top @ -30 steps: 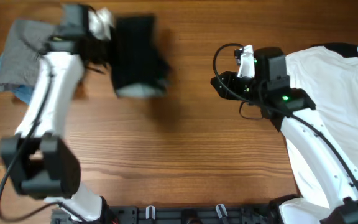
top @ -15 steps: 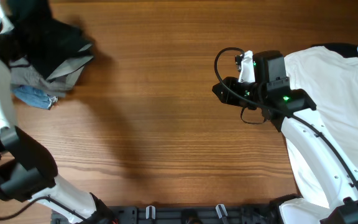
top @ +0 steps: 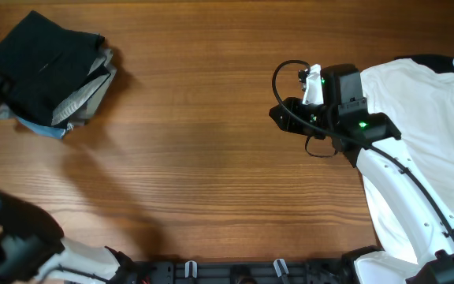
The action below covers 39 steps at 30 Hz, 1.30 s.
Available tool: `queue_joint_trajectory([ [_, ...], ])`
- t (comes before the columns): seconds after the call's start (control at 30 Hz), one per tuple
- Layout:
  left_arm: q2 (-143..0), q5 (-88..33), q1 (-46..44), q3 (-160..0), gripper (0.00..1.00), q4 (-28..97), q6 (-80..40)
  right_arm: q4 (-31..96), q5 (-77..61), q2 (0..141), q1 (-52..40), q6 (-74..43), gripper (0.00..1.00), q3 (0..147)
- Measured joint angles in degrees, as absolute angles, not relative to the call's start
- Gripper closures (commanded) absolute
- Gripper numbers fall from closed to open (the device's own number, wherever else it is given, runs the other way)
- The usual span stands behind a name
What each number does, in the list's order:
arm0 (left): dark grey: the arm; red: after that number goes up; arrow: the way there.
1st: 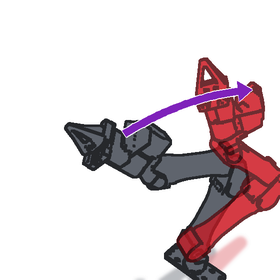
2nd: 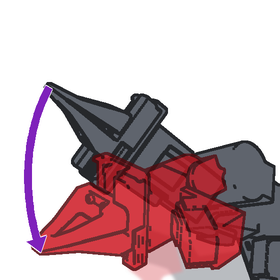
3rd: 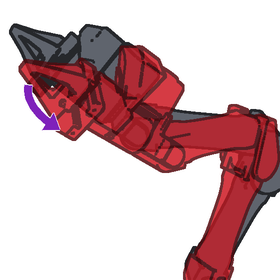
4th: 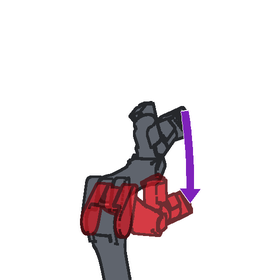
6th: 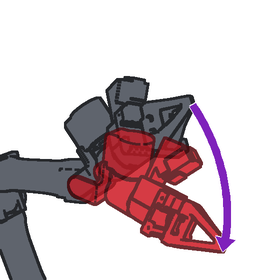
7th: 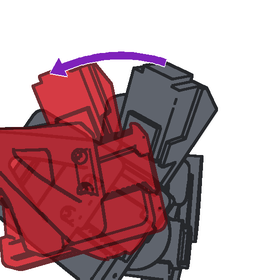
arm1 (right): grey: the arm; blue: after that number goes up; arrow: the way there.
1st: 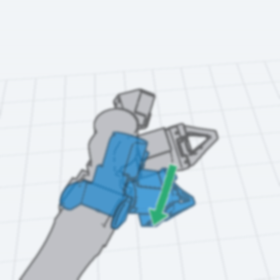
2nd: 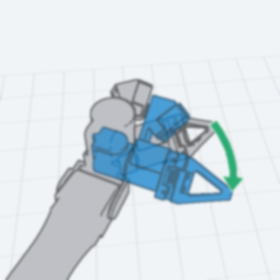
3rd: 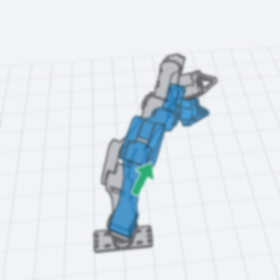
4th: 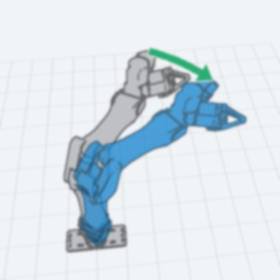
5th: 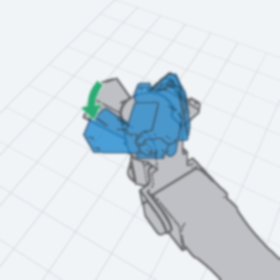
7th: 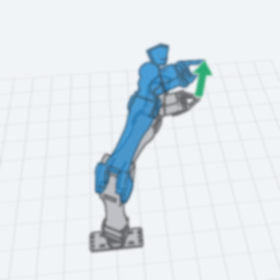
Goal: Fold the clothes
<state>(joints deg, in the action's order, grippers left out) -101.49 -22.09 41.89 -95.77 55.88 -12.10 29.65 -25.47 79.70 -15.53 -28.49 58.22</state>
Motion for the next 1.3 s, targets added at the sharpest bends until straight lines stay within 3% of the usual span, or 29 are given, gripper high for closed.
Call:
queue_joint_trajectory([
  [0.03,-99.31,-22.13,42.11,-95.77,0.03,56.45,-12.10,29.65,-25.47,79.70,-15.53,-28.51,0.76,58.22],
  [0.07,-96.60,-22.15,42.17,-95.77,0.18,56.60,-12.03,29.65,-25.47,79.70,-15.53,-28.49,0.76,58.22],
  [0.1,-94.24,-22.17,42.15,-95.81,0.46,56.34,-11.92,29.65,-25.47,79.70,-15.53,-28.49,0.76,58.22],
  [0.13,-90.65,-22.13,42.09,-95.88,0.88,54.98,-11.20,29.67,-25.47,79.70,-15.53,-28.51,0.76,58.22],
  [0.17,-88.20,-22.06,42.02,-96.20,0.96,53.41,-10.90,29.67,-25.47,79.70,-15.53,-28.49,0.76,58.22],
  [0.37,-88.25,-18.13,40.21,-97.49,0.96,44.91,-10.02,29.78,-25.47,79.70,-15.53,-28.69,0.72,58.22],
  [0.6,-115.55,-16.36,35.09,-96.71,0.96,42.57,-9.19,29.80,-25.47,79.70,-15.53,-28.71,0.71,58.22],
  [0.77,-122.21,-16.34,34.02,-96.49,0.89,42.41,-8.91,30.55,-25.45,79.70,-15.53,-28.69,0.72,58.22],
  [0.97,-116.90,-18.76,33.43,-98.28,0.70,51.05,-3.99,30.87,-23.03,77.89,-15.53,-28.64,0.72,58.19],
  [1.07,-105.34,-20.69,29.69,-101.89,0.48,55.46,1.28,30.94,-20.45,70.11,-15.53,-27.40,0.71,58.19],
  [1.1,-99.83,-21.12,27.14,-102.85,0.38,57.12,3.05,30.89,-19.86,66.76,-15.53,-26.63,0.71,58.22],
  [1.13,-95.81,-21.43,24.91,-103.42,0.00,58.17,4.40,31.00,-19.57,64.20,-15.53,-25.89,0.71,58.19],
  [1.23,-82.50,-21.87,15.77,-104.95,0.00,62.98,6.87,31.75,-18.83,54.50,-15.53,-22.37,0.63,58.22],
  [1.3,-74.91,-19.90,10.46,-105.47,0.00,67.85,6.33,33.26,-18.70,46.39,-15.53,-18.48,0.46,58.22],
])
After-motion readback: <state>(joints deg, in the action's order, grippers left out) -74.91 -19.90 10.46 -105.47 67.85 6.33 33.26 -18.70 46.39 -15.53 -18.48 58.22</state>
